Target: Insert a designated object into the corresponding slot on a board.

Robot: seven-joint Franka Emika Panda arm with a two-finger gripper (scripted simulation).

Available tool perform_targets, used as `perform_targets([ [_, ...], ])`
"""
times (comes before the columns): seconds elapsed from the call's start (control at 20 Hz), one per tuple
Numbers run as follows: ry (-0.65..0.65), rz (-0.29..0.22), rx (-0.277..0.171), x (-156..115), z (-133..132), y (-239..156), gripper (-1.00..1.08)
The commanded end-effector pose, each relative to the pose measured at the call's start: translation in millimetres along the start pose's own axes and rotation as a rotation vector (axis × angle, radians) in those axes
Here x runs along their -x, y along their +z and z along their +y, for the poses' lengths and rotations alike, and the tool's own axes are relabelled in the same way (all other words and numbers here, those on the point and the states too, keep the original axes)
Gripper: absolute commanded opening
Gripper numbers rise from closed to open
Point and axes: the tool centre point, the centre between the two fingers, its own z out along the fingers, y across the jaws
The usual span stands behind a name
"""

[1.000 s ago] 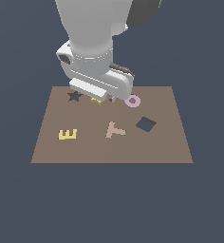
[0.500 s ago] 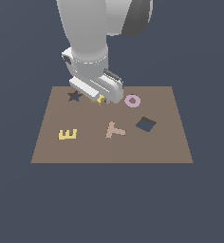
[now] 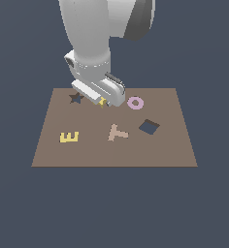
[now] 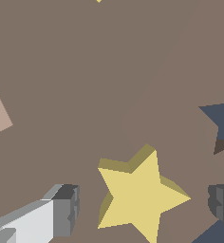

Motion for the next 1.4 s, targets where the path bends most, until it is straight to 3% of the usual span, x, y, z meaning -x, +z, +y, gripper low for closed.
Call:
perform_targets([
  [0.0,0.002,-0.001,0.0,0.5,0.2,6.6,1.0],
  [0.3,0.005,0.0,-0.001,1.1,0.4,17.2,1.0],
  [0.35,0.005,0.0,-0.001,1.1,0.4,17.2,-1.0],
  [1.35,-0.034,0.0,-0.001,-2.9,11.5,15.4,-1.0],
])
